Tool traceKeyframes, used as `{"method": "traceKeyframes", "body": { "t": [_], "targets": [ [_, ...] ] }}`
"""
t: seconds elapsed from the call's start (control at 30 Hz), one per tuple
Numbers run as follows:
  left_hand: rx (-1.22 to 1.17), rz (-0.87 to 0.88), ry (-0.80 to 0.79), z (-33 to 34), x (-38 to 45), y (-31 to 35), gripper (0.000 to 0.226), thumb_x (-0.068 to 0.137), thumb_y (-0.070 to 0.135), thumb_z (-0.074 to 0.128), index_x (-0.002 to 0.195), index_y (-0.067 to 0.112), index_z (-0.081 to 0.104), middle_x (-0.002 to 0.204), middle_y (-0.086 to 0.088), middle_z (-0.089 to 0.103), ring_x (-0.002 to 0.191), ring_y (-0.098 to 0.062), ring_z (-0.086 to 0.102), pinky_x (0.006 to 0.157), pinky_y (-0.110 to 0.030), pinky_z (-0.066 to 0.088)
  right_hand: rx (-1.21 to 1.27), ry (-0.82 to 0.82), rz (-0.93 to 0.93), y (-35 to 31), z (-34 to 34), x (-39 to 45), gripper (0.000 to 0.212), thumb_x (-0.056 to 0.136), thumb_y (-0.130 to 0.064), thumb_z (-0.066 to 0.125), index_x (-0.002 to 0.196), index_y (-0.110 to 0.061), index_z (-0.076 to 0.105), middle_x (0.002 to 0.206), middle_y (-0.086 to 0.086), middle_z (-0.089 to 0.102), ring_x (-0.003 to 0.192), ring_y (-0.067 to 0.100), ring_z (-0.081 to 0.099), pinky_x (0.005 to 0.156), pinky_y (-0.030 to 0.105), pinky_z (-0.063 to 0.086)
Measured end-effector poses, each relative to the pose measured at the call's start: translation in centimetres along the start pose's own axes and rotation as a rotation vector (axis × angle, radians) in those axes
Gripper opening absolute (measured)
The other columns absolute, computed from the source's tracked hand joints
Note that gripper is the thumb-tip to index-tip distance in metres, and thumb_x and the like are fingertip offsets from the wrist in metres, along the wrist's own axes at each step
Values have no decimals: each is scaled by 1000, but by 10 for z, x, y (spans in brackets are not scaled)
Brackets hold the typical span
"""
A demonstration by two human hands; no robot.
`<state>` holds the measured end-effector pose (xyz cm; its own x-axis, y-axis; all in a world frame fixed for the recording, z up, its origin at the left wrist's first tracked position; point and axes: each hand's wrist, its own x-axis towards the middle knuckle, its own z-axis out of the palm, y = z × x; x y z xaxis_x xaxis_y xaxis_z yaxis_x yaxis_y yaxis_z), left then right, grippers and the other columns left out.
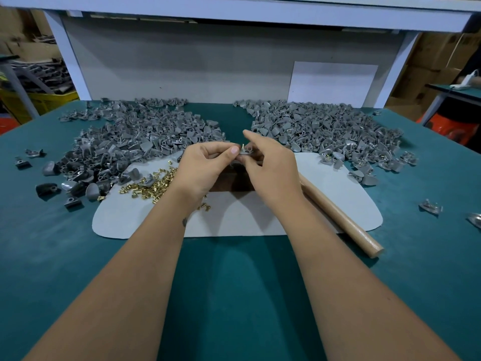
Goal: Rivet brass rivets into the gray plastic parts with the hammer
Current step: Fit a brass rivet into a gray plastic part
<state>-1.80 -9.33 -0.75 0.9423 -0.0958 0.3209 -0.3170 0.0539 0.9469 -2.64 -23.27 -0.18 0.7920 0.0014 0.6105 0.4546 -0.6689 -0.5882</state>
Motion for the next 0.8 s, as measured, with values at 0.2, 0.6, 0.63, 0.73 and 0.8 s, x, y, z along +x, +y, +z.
{"method": "traceKeyframes", "body": {
  "t": [0.2, 0.6, 0.63, 0.73, 0.8],
  "targets": [
    [-15, -42, 24, -3, 3, -2, 12, 93, 16, 65, 92, 24, 74, 82, 2, 77, 83, -9, 73, 82, -25, 58, 24, 69, -7, 3, 0, 1, 49, 81, -11, 69, 127, -19, 59, 103, -7, 58, 89, 8, 55, 85, 24, 47],
    [-17, -50, 31, -5, 4, -4, 12, 91, 19, 68, 92, 27, 77, 90, -2, 78, 90, -16, 73, 89, -35, 57, 58, 68, -9, 1, -1, 0, 40, 80, -10, 65, 117, -23, 65, 95, -15, 53, 75, 1, 51, 76, 20, 48],
    [-18, -50, 35, -5, 4, -4, 12, 91, 19, 68, 92, 26, 77, 91, -2, 78, 90, -16, 73, 91, -36, 56, 65, 67, -14, 1, -1, -1, 39, 80, -10, 65, 117, -23, 65, 96, -14, 54, 75, 2, 52, 76, 21, 49],
    [-20, -61, 46, -5, 4, -3, 9, 89, 19, 70, 90, 26, 76, 92, -2, 78, 89, -17, 72, 91, -38, 56, 57, 88, -25, 1, -1, -2, 39, 80, -10, 64, 117, -23, 65, 99, -14, 54, 77, 2, 52, 75, 21, 49],
    [-32, -69, 59, -3, 3, -3, 7, 87, 17, 71, 90, 22, 74, 88, -1, 77, 84, -16, 72, 86, -35, 57, 28, 139, -29, 0, -2, -2, 38, 79, -13, 66, 115, -24, 65, 102, -12, 53, 79, 2, 50, 72, 20, 47]
  ]
}}
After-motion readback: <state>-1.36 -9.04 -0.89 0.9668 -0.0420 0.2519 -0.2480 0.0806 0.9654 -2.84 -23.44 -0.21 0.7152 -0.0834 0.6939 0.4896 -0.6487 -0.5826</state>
